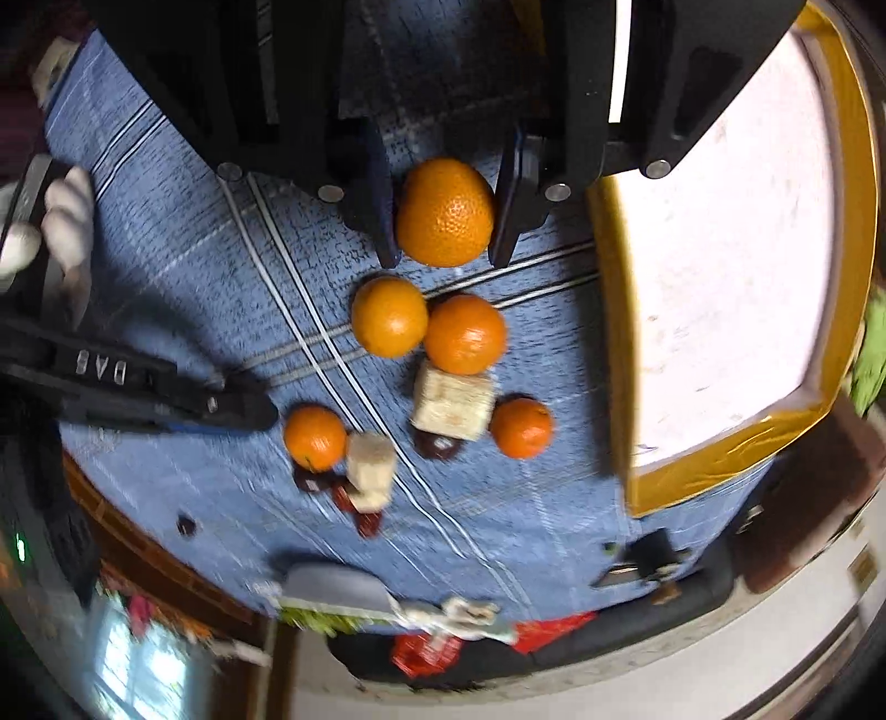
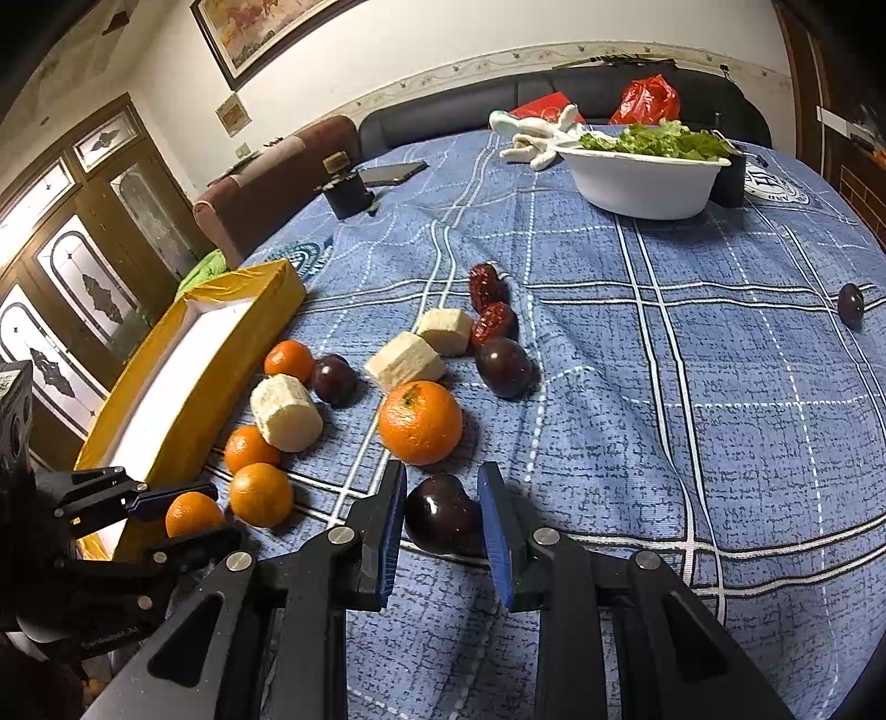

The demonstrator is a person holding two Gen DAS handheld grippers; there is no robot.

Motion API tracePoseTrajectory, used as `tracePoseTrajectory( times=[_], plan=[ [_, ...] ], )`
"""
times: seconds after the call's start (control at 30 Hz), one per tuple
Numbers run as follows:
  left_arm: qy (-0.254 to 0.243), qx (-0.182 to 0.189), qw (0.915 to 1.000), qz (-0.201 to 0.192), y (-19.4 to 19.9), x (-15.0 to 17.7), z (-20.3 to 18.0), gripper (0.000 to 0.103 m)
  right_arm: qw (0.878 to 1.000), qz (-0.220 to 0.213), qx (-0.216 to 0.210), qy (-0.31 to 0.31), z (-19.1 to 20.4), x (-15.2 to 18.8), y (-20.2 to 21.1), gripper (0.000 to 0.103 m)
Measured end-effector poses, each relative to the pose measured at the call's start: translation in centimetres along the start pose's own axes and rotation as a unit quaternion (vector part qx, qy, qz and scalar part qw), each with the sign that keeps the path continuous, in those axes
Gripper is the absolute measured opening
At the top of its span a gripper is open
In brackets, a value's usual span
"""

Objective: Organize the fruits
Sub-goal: 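Grasp an orange with the left tool while the right tool grasps a dark plum, then carry the orange into the tray with the left tool while the right tool drops the plum there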

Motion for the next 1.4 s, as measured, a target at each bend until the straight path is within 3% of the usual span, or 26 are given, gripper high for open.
tracePoseTrajectory(
  times=[0.2,0.43,0.63,0.77,0.97,1.17,1.27,1.37,1.4],
  plan=[
    [0.098,-0.012,0.9943,-0.041,4.1,0.9,4.9,0.031,0.999,-0.022,-0.006,0.024,1.5,0.1,0.7,0.029],
    [0.180,-0.072,0.9796,-0.053,6.0,4.2,12.3,0.032,0.998,-0.025,-0.045,0.041,6.9,-0.5,1.4,0.029],
    [0.253,-0.098,0.9622,-0.026,4.5,7.4,17.2,0.032,0.988,0.019,-0.126,0.088,15.9,-1.0,-1.6,0.030],
    [0.279,-0.108,0.9539,-0.015,3.9,8.8,19.7,0.032,0.982,0.058,-0.137,0.116,20.1,-0.2,-5.5,0.030],
    [0.295,-0.102,0.9499,-0.010,3.5,10.0,21.1,0.032,0.976,0.111,-0.127,0.140,23.7,2.3,-11.7,0.030],
    [0.322,-0.089,0.9424,-0.011,3.7,11.0,22.0,0.032,0.972,0.132,-0.108,0.159,24.7,3.5,-14.0,0.030],
    [0.335,-0.081,0.9386,-0.013,4.0,11.3,22.3,0.046,0.972,0.134,-0.102,0.165,24.7,3.5,-14.7,0.030],
    [0.349,-0.072,0.9342,-0.025,5.2,11.3,22.4,0.050,0.972,0.137,-0.107,0.158,24.7,3.5,-14.8,0.039],
    [0.352,-0.067,0.9331,-0.029,5.7,11.2,22.4,0.052,0.973,0.134,-0.111,0.155,24.8,3.4,-14.5,0.048]
  ],
)
Point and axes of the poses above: each gripper's, at about its wrist camera, not at the fingertips, and y roughly against the way its jaws point, z to its left, x to its underside, the point moved 3 cm from there along -y, roughly the way its jaws point, and after that the axes turned 15 degrees about -x, right-handed, at the moved point
